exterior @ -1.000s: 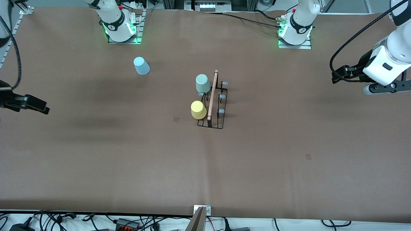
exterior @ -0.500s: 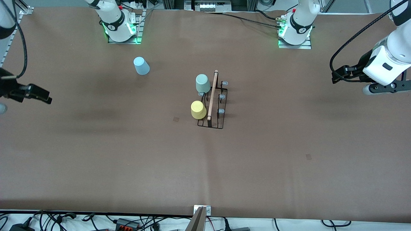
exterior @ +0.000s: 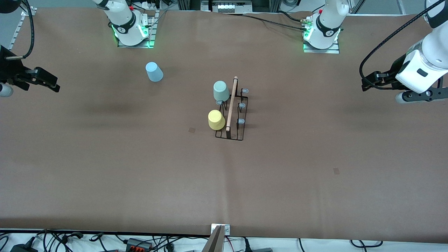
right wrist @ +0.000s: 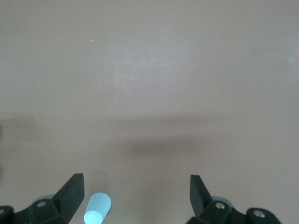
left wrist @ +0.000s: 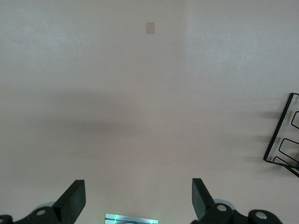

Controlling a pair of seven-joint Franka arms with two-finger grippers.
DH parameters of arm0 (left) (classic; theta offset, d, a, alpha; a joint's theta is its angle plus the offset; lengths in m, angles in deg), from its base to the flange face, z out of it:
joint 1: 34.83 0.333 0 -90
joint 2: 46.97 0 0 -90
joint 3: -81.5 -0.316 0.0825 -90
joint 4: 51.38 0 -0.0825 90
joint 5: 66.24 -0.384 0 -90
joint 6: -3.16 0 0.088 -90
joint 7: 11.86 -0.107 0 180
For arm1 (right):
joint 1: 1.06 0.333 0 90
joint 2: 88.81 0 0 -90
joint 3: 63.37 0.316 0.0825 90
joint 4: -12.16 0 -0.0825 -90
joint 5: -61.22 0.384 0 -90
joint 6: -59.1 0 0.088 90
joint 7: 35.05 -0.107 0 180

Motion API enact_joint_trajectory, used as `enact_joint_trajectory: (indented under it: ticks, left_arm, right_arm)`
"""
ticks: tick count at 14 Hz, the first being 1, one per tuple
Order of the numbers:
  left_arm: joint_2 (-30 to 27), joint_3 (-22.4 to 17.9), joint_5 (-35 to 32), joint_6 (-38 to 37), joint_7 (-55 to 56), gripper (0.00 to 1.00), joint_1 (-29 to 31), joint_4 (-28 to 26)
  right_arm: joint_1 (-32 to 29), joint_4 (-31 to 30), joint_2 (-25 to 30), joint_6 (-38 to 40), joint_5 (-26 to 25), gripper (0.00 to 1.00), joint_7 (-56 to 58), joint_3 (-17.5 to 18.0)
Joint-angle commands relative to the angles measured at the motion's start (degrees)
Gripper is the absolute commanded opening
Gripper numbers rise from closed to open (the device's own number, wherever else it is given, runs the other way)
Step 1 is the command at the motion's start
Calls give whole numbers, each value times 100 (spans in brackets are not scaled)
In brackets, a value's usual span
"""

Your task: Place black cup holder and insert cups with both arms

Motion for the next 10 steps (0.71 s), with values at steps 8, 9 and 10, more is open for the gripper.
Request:
enact_joint_trajectory:
  ticks: [8, 9, 10]
  left_arm:
    - [-48, 6, 121, -90, -31, 100, 44, 35]
    - [-48, 6, 121, -91, -31, 100, 44, 35]
    - [-48, 6, 121, -91, -31, 100, 44, 35]
  right_arm:
    - [-88, -135, 193, 211, -28, 100, 122, 110]
    - [-88, -135, 193, 211, -37, 100, 130, 110]
    - [-88, -135, 193, 219, -37, 100, 130, 110]
